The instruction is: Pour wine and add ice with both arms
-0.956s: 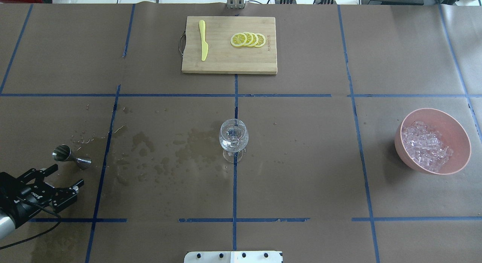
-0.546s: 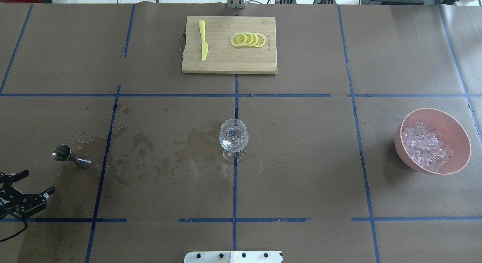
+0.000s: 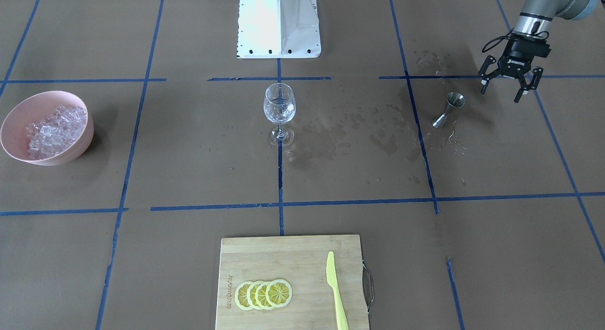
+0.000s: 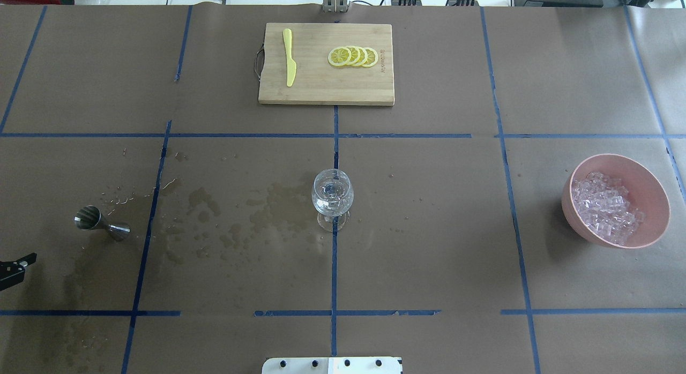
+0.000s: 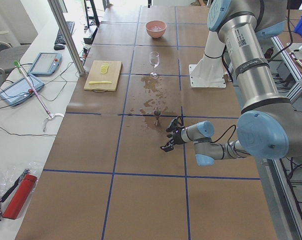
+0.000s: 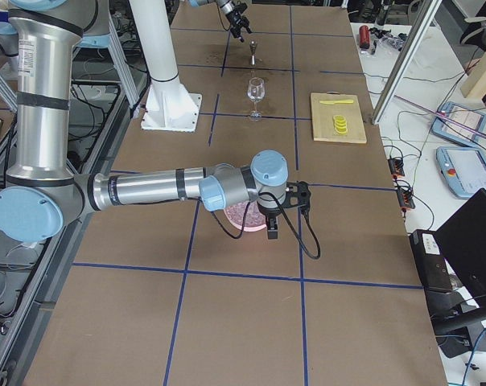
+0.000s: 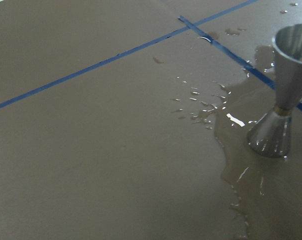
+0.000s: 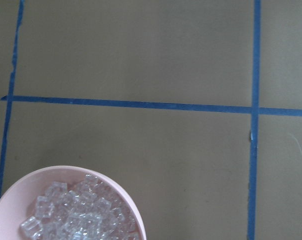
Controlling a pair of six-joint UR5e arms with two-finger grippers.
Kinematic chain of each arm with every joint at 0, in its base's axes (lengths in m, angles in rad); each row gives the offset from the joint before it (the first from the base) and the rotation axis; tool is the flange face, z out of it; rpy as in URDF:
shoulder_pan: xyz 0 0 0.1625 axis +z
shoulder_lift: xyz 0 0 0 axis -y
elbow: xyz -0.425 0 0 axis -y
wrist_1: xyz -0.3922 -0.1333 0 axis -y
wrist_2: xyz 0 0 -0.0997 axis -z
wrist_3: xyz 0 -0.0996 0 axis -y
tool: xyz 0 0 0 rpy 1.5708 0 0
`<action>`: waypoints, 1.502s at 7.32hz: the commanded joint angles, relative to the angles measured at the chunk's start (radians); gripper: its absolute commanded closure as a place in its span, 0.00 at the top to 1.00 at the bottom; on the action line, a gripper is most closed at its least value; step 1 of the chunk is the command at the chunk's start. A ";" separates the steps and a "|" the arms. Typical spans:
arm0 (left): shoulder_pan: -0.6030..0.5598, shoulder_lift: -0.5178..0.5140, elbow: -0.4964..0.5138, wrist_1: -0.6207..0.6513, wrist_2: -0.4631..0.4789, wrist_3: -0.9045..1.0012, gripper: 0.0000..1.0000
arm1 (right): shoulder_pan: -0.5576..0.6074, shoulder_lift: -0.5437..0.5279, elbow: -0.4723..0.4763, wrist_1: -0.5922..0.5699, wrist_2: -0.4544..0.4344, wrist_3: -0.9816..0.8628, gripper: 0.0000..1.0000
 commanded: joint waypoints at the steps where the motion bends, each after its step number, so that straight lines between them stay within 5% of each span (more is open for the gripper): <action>1: -0.260 -0.037 0.011 0.008 -0.280 0.136 0.99 | -0.108 -0.036 0.036 0.167 0.000 0.174 1.00; 3: -0.582 -0.149 0.052 0.105 -0.637 0.269 1.00 | -0.251 -0.037 0.036 0.333 -0.065 0.408 1.00; 6: -0.787 -0.267 0.045 0.381 -0.885 0.294 1.00 | -0.383 -0.053 0.030 0.336 -0.181 0.421 1.00; 9: -0.813 -0.330 0.042 0.416 -0.922 0.296 1.00 | -0.423 -0.106 0.013 0.338 -0.233 0.408 0.98; 11: -0.815 -0.332 0.039 0.415 -0.921 0.294 1.00 | -0.429 -0.102 0.001 0.338 -0.233 0.410 0.87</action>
